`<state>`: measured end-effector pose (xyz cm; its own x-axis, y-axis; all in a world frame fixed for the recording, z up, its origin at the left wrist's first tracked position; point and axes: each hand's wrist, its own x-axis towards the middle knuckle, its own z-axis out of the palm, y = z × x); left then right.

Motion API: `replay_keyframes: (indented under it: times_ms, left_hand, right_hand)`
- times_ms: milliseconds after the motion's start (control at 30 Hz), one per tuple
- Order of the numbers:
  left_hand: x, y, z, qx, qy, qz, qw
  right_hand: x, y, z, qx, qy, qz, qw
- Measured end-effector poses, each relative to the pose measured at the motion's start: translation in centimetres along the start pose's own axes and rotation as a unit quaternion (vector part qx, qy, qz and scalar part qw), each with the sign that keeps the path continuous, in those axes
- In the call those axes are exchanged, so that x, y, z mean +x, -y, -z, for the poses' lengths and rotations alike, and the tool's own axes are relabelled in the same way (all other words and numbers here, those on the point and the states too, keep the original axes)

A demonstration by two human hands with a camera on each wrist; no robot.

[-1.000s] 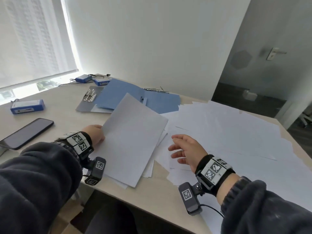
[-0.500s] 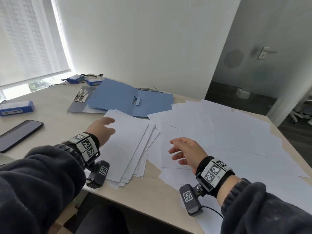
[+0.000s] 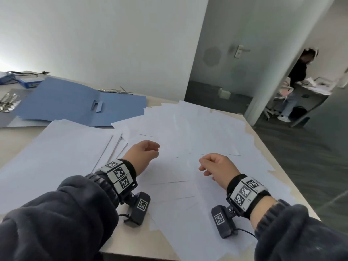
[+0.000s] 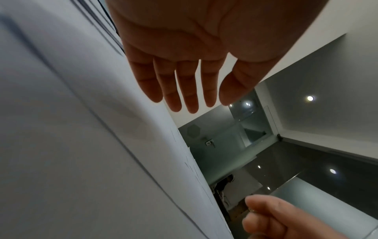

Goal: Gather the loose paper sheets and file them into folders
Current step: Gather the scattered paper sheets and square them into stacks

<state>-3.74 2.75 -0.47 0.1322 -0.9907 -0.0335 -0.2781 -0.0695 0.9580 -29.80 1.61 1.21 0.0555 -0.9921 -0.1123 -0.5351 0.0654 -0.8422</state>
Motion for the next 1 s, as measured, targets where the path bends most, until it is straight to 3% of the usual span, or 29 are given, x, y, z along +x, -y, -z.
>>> replay_keyframes:
  times_ms: [167,267,400,533,600,800,1000]
  left_hand:
    - [1.6,0.7,-0.6,-0.118,0.025,0.052,0.991]
    - [1.9,1.1,-0.5,-0.251,0.045,0.079,0.964]
    - [2.3,2.1,-0.2,-0.341,0.030,0.088,0.935]
    - [2.5,2.7,-0.2,-0.325,0.045,0.079,0.941]
    - [2.4,2.6,-0.2,-0.320,0.052,0.079,0.943]
    - [2.6,2.4,-0.3,-0.296,0.075,0.082,0.949]
    - [2.7,2.4,0.0,-0.289,0.086,0.085,0.950]
  right_hand:
    - [2.7,-0.9,1.8,-0.108,-0.030,0.017,0.994]
    - [3.9,0.5,1.7,-0.241,-0.025,0.024,0.970]
    - [5.4,3.1,0.6,-0.363,0.006,0.039,0.931]
    - [8.0,4.3,-1.2,-0.500,0.041,0.051,0.864]
    - [9.5,4.4,-2.1,-0.529,0.063,0.023,0.846]
    - [11.6,4.7,-5.1,-0.525,0.141,-0.059,0.837]
    - [12.4,4.6,-5.7,-0.546,0.142,-0.043,0.825]
